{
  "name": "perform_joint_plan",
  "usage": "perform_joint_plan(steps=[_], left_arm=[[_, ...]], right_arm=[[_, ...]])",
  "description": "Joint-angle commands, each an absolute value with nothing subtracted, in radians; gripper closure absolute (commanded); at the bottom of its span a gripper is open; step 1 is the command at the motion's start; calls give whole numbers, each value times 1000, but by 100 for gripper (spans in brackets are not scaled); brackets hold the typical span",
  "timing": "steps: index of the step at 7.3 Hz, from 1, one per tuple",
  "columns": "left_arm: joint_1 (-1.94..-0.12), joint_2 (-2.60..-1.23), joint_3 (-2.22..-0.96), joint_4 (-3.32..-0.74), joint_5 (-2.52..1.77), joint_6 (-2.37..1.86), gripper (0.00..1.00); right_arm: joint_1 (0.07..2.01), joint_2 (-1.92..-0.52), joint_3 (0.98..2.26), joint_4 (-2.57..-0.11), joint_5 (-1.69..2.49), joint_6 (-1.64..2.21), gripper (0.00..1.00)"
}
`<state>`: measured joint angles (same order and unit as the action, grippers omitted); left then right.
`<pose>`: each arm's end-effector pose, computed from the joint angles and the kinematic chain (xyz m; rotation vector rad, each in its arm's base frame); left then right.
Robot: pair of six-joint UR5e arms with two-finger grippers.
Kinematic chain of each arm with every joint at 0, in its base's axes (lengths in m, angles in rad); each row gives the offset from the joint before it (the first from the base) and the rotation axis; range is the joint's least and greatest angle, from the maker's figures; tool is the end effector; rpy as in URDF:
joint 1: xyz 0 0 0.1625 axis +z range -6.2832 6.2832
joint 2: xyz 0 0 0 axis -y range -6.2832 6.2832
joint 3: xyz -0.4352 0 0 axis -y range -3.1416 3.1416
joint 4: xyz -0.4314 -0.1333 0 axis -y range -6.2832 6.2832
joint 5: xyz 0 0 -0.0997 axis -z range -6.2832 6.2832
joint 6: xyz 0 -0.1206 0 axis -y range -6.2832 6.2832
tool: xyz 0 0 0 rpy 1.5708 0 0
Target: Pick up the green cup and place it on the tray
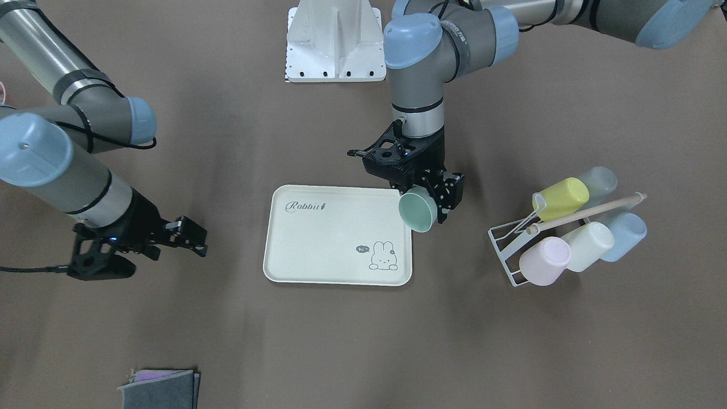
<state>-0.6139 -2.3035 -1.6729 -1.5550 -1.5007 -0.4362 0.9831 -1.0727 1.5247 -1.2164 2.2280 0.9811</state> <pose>0.5205 -0.5402 0.1756 0.6768 0.4791 0.4622 -0.3573 -0.6438 0.3505 0.1109 -0.9851 0.0958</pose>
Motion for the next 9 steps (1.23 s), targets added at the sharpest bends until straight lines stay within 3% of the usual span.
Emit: perform_joint_plan(steps=[1,3,4,5,9], left_arm=[[-611,-2269,-1632,-1916,-1496,-500,96],[-611,-2272,-1446,-2419,-1494,-500,94],[-609,-2266,-1434,-2521,-1479,-503,94],[-582,-2270,-1425,-2566,-1397,-514,94],[-414,-2336,-1248,-2677,-1029,-741,94]], right_arm=[[1108,-1234,1761,-1442,2195,710,0],[1153,-1374,1917,-1625,2073,461,0],[1210,-1440,1921,-1641,2068,304,0],[1307,-1506,1904,-1646,2065,67,0],[1532,-1663,1815,-1637,2254,17,0]])
